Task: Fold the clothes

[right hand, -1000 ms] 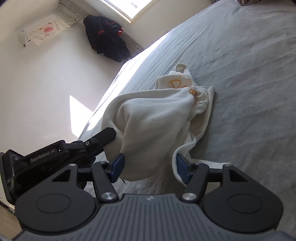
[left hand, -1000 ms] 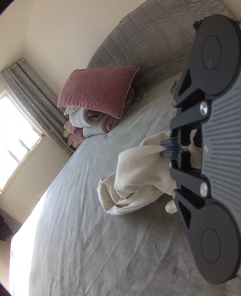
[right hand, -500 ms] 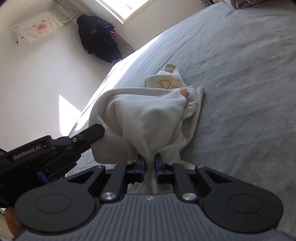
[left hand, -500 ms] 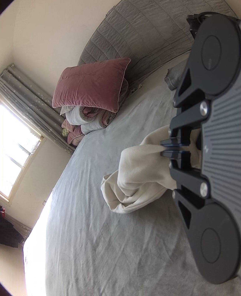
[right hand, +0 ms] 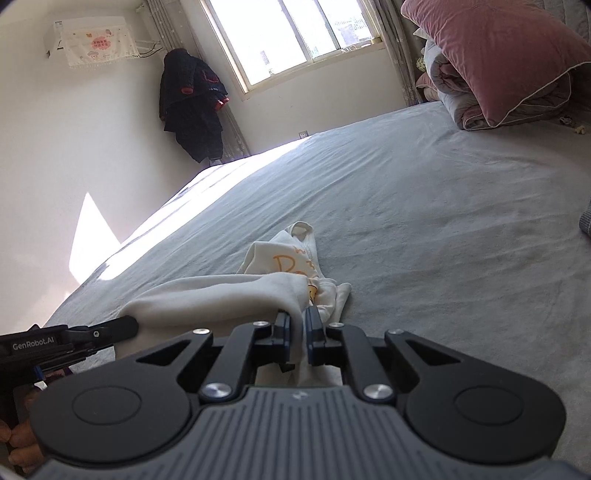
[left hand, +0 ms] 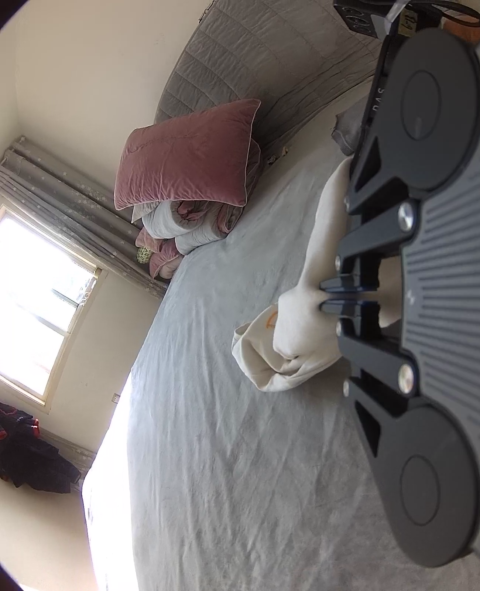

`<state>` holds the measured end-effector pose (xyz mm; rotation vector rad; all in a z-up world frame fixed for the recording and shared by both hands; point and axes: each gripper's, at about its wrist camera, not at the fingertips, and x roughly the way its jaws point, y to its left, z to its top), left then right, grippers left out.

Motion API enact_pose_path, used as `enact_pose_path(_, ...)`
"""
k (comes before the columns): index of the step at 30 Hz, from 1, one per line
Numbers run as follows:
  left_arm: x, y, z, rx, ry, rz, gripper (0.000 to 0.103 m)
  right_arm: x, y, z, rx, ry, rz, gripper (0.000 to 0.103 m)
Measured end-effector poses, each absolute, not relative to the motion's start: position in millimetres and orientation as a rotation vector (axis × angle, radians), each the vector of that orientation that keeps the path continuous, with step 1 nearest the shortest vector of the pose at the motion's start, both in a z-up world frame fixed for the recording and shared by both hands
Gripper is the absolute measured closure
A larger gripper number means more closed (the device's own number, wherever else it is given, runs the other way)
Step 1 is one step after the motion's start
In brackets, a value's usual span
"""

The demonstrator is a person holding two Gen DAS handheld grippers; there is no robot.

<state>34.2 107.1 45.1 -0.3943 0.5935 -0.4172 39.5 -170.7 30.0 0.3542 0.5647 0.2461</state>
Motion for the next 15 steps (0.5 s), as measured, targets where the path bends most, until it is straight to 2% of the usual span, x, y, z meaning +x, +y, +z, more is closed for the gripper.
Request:
enact_pose_path(3, 32.2, 101.2, 40.4, -0.386, 0.636, -0.477, 0.1, 46.8, -175.6, 30.2, 0.354, 0.619, 0.245, 0.094)
enact_pose_path(7, 31.7, 85.9, 31.7, -0.353, 0.652, -0.517, 0.1, 48.3, -183.6, 25.6, 0.374, 0.647, 0.239, 0.084)
enact_pose_path(9, 33.4, 80.6, 28.5, -0.363, 0.656, -0.531, 0.1, 45.7, -184.7, 26.9, 0.37, 0.633, 0.247, 0.084)
enact_pose_path(11, 37.3, 77.8, 24.7, -0.406, 0.67, -0.547, 0.1, 42.2, -185.3, 29.8, 0.373, 0.619, 0.267, 0.068)
enact_pose_path(12, 40.6, 77.3, 23.0, -0.434, 0.678, -0.555, 0.099, 40.3, -185.6, 31.5, 0.375, 0.611, 0.278, 0.05)
enact_pose_path(13, 44.2, 77.1, 21.7, -0.461, 0.686, -0.563, 0.1, 38.4, -184.6, 32.7, 0.373, 0.605, 0.297, 0.045)
enact_pose_path(15, 51.8, 76.2, 19.7, -0.508, 0.691, -0.58, 0.099, 34.0, -178.9, 34.9, 0.356, 0.6, 0.35, 0.045)
